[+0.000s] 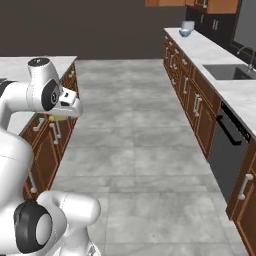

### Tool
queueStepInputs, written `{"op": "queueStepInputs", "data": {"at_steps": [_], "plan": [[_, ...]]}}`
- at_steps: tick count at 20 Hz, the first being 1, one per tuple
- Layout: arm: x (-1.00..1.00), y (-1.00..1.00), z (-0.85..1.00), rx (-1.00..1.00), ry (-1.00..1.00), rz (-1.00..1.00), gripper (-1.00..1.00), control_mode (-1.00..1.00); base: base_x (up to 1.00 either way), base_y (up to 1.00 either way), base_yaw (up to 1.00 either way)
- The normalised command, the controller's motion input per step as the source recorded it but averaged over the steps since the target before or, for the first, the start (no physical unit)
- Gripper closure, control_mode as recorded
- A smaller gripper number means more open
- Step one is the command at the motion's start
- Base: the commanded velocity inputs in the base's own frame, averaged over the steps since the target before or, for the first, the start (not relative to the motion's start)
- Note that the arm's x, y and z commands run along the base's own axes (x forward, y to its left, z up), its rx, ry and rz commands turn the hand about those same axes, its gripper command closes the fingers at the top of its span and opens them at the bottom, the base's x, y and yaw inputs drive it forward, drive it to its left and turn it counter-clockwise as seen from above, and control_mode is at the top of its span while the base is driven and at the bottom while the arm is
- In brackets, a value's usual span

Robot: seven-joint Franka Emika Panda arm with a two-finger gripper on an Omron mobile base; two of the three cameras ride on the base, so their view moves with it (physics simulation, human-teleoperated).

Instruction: Pick the egg and butter from the fridge and place them by the bowl for mixing.

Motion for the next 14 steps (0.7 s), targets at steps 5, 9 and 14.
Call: {"op": "queueStepInputs", "data": {"at_steps": [5,9,14], "plan": [[0.0,0.0,0.0,0.0,0.0,0.0,1.0,1.0,0.69,-0.36,0.0],[0.0,0.0,0.0,0.0,0.0,0.0,1.0,1.0,0.68,-0.36,0.0],[0.0,0.0,0.0,0.0,0.0,0.0,1.0,1.0,0.75,-0.29,0.0]]}}
